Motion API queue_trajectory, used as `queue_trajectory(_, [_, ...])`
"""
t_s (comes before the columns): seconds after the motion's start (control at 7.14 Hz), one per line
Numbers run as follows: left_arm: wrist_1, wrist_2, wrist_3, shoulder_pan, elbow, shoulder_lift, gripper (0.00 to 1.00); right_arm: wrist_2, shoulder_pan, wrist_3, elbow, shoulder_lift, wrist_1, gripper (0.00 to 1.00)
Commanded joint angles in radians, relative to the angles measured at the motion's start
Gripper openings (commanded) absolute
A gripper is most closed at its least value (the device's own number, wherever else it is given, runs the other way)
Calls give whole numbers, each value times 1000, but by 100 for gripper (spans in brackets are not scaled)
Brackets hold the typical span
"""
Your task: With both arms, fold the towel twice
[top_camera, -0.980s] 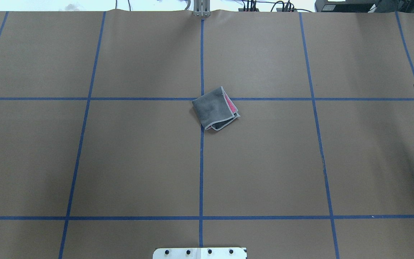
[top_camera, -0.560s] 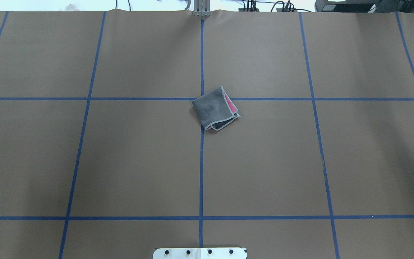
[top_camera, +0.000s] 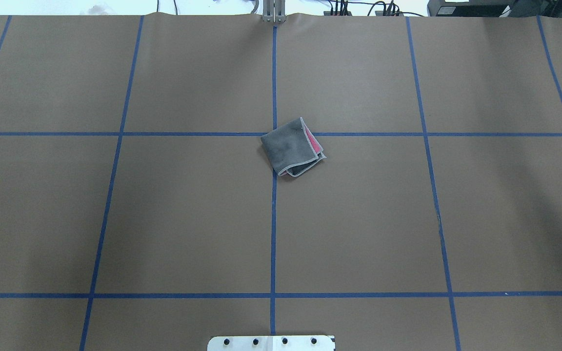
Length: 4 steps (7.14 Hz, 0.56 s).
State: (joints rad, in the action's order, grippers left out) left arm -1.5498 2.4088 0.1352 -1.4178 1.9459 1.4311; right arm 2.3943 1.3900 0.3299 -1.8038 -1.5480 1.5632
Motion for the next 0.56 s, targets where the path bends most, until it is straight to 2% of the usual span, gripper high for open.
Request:
queue_trajectory(0.0, [4,-2,1,-1,-8,20,100,3,-2,0,3,-1,-5,100])
queue_trajectory(0.42, [0,-2,1,-18,-25,8,100,3,1,-2,6,-17,-9,100])
